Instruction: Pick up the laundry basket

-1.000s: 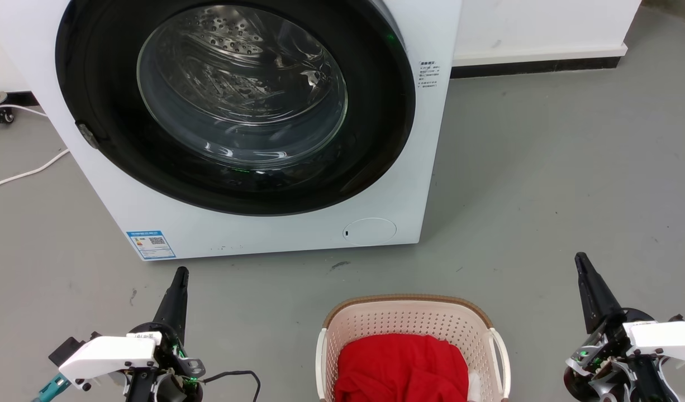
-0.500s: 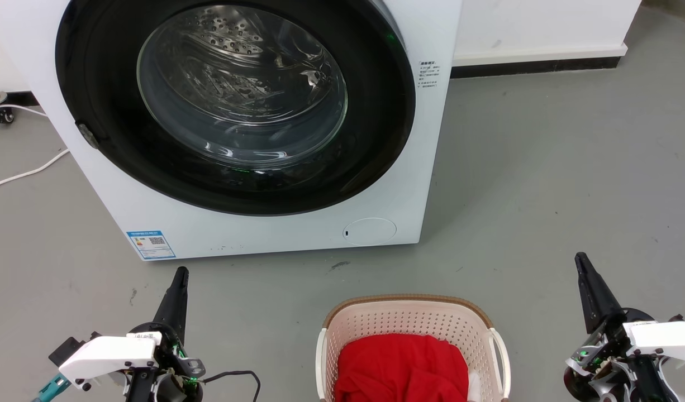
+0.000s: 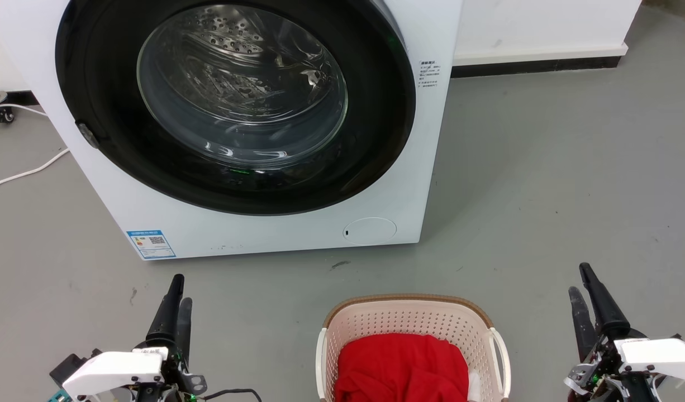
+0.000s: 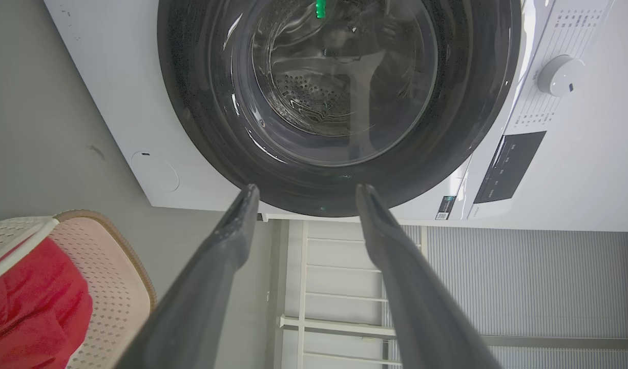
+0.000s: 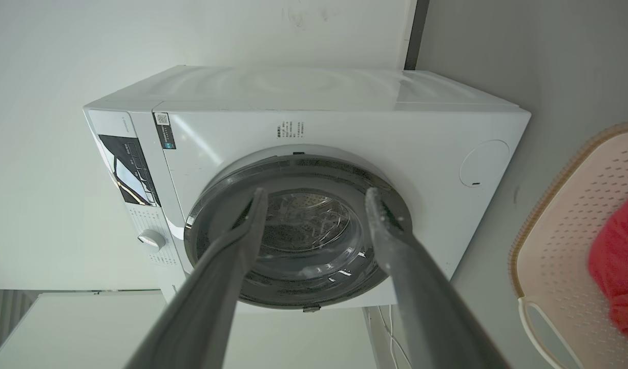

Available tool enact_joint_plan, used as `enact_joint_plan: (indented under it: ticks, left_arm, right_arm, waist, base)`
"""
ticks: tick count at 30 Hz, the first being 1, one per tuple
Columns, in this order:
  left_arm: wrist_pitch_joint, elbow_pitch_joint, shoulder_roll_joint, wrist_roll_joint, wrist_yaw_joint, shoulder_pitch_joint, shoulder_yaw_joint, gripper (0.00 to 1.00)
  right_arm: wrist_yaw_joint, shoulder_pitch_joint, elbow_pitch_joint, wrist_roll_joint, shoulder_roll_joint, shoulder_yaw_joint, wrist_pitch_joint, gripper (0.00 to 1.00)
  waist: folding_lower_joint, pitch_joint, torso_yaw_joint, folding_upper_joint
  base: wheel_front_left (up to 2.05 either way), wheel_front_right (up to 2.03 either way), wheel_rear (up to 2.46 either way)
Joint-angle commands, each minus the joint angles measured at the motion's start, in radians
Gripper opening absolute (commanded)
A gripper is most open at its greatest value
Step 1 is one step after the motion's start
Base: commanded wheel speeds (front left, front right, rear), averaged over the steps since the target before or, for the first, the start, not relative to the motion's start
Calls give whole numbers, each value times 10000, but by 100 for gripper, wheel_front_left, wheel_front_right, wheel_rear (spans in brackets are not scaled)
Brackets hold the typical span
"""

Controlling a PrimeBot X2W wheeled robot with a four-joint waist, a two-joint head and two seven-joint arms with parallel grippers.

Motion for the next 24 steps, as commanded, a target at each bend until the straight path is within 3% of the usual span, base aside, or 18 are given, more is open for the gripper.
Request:
enact_joint_plan:
  ticks: [1,24]
  left_arm:
    - [-225,-418,33,771,-2,-237,51,100]
    - [-1274,-1696,47,5850,841,-116,-542,100]
  right_arm:
    - [2,-179,-370,-809,-20,-69,-240,100]
    - [1,44,-1739,-6464,-28,416,-1288,100]
  waist:
    - [0,13,1,0]
    - [0,88,28,0]
  base:
    - [0,0,0]
    - [0,0,0]
